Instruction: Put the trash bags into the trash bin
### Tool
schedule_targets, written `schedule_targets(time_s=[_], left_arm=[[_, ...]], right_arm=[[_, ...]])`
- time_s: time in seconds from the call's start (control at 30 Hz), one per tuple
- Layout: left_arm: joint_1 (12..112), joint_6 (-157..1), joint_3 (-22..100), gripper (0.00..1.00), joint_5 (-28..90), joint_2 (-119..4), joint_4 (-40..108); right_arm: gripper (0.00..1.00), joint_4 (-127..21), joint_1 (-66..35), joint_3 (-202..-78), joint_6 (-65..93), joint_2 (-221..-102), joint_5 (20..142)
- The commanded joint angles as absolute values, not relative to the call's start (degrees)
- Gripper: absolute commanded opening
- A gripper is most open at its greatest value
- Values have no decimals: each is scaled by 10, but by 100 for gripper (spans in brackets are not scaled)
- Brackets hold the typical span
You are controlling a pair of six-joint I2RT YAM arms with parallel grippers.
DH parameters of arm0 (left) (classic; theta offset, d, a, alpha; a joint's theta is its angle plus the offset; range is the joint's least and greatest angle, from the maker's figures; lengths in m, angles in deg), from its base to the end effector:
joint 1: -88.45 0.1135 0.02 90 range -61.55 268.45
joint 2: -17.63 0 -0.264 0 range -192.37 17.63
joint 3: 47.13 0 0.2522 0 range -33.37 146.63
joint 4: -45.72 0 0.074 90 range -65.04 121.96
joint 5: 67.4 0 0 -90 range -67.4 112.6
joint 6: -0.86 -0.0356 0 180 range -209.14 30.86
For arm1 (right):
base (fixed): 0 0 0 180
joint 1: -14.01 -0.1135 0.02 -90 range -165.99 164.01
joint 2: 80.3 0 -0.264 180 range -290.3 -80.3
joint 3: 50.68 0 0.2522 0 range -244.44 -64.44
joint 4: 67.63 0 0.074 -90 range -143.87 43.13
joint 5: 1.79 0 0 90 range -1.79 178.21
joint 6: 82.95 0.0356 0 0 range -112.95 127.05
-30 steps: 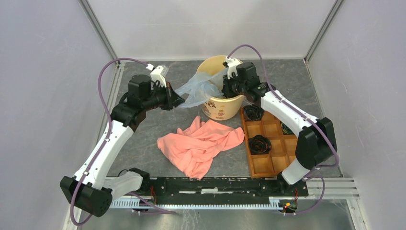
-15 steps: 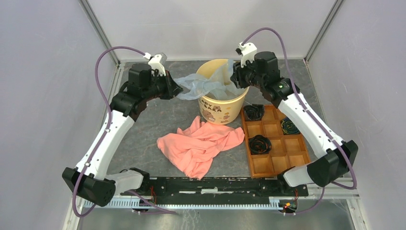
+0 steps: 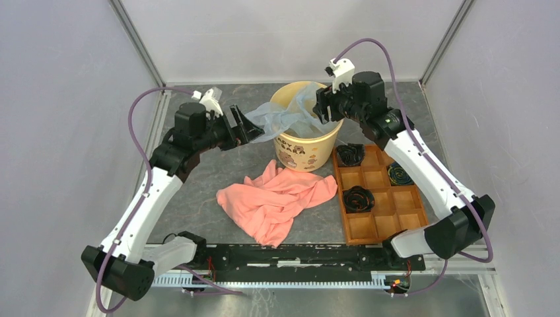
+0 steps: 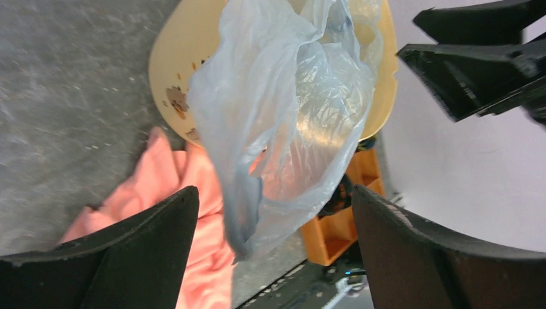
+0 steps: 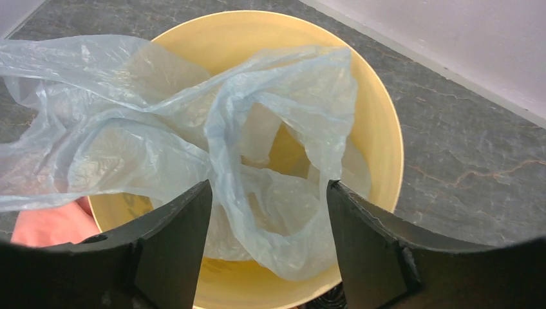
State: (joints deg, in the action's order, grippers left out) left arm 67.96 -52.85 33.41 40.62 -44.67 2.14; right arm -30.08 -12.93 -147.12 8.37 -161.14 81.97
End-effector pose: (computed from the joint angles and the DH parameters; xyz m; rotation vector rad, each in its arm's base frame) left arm 0.2156 -0.0923 0.3800 -0.0802 2.1186 -0.9291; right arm 0.2856 0.1495 0.4011 -0.5087 1.9097 0.4299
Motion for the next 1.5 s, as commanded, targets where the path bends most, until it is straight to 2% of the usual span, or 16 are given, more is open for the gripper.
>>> schedule_targets(time_s=[0.0,0.13,0.27,0.33,0.5,0.53,0.57,0.67,0.77,1.03,1.13,1.23,1.47], left_arm=[[680,-381,280,97,432,-410,119],[680,-321,239,100,426,-400,164],[680,-280,203,95,417,-394,205],[680,-269,185,86,410,-392,226],[680,-292,174,54,399,-398,224],[680,-301,175,48,397,-399,216],[680,-312,177,43,397,-399,208],[680,-349,186,27,396,-395,188],[680,-395,207,18,386,-393,154],[681,-502,271,3,341,-413,60],[681,-521,281,2,343,-418,46],[681,-537,285,2,345,-419,32],[683,-570,294,2,350,-420,4]], right_arm=[[75,-362,-148,-1446,80,-1600,802],[76,-372,-171,-1459,80,-1634,826],[62,-411,-177,-1457,112,-1658,859],[54,-443,-177,-1449,135,-1666,863],[54,-467,-183,-1443,158,-1696,873],[51,-466,-183,-1444,159,-1698,873],[47,-464,-184,-1445,159,-1699,870],[19,-454,-183,-1451,162,-1684,859],[1,-446,-180,-1457,166,-1652,858],[0,-431,-101,-1443,226,-1570,721],[0,-405,-76,-1427,228,-1531,706],[0,-354,-62,-1413,195,-1485,745],[0,-254,-62,-1392,112,-1419,921]])
